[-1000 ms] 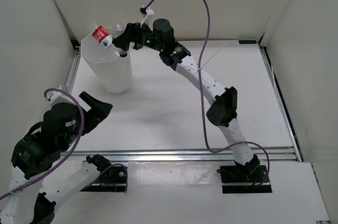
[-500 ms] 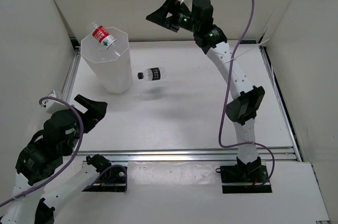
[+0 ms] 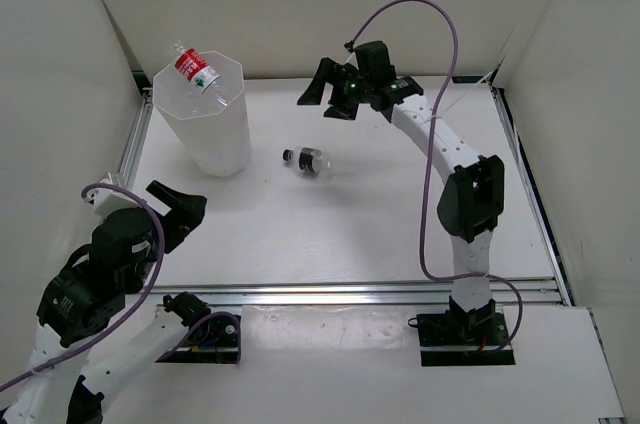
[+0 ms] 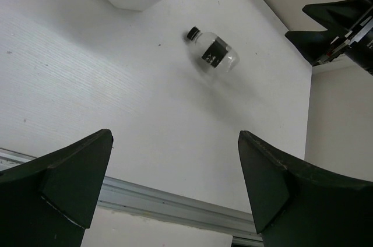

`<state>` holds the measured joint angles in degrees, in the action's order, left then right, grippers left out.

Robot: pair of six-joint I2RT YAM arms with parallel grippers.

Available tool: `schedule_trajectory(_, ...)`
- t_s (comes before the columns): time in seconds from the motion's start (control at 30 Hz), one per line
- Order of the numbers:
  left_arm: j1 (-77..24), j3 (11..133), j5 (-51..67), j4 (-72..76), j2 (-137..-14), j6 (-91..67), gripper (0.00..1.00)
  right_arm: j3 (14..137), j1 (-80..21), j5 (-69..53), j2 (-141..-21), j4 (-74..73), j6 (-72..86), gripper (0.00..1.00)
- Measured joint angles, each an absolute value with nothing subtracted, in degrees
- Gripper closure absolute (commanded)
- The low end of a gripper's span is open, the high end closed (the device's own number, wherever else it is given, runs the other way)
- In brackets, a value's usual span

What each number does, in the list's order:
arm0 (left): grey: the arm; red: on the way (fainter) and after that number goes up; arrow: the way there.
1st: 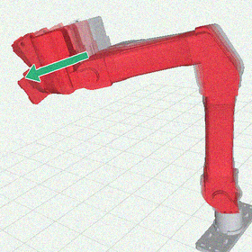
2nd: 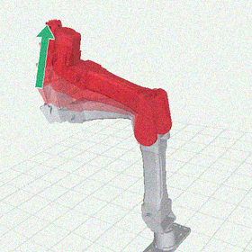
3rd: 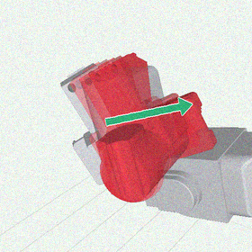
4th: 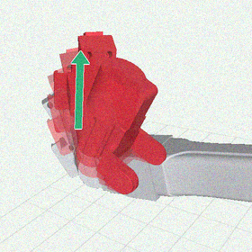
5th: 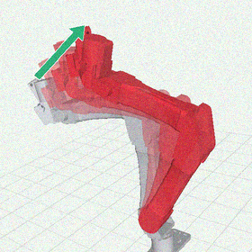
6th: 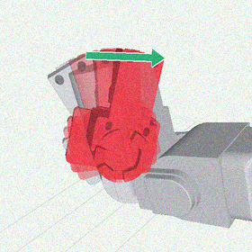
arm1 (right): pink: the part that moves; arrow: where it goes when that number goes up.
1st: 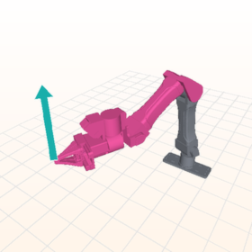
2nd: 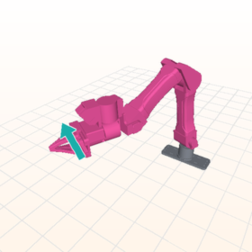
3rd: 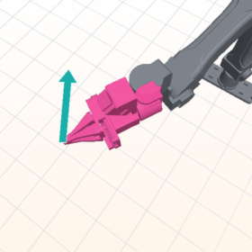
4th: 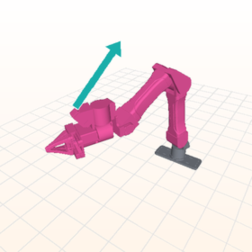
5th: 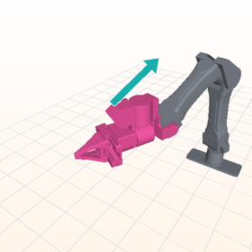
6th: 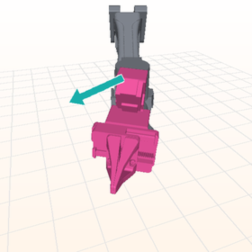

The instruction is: Put the plastic bottles in the bin

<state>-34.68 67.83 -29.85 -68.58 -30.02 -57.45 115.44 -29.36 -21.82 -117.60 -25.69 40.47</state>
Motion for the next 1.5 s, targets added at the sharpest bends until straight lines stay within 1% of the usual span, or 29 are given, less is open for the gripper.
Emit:
schedule_trajectory(0.1,-34.7,67.0,-29.8,-68.7,-29.5,-58.3,0.0,117.3,-27.6,-21.1,-119.7,-27.0,38.3,0.0)
schedule_trajectory(0.2,-34.7,65.9,-29.9,-69.0,-29.3,-59.3,0.0,122.4,-25.9,-21.4,-124.2,-28.1,36.6,0.0)
schedule_trajectory(0.37,-34.7,64.6,-29.9,-69.0,-29.3,-60.6,0.0,125.9,-24.2,-24.5,-130.4,-28.6,32.3,0.0)
schedule_trajectory(0.6,-34.7,64.6,-30.1,-69.7,-31.2,-61.6,0.0,127.3,-24.4,-29.1,-136.8,-28.7,28.0,0.0)
schedule_trajectory(0.83,-34.7,64.9,-29.6,-72.4,-34.0,-63.6,0.0,134.3,-24.4,-31.3,-144.7,-26.5,26.9,0.0)
schedule_trajectory(1.13,-34.7,68.4,-29.6,-75.1,-39.7,-64.1,0.0,135.3,-24.1,-34.0,-150.5,-22.3,29.2,0.0)
schedule_trajectory(1.43,-34.7,68.5,-30.5,-76.6,-39.4,-65.5,0.0,135.2,-24.0,-34.8,-151.7,-21.4,30.1,0.0)
schedule_trajectory(1.5,-34.7,68.5,-30.9,-76.6,-38.6,-66.1,0.0,135.1,-24.3,-34.3,-151.7,-21.4,30.1,0.01)
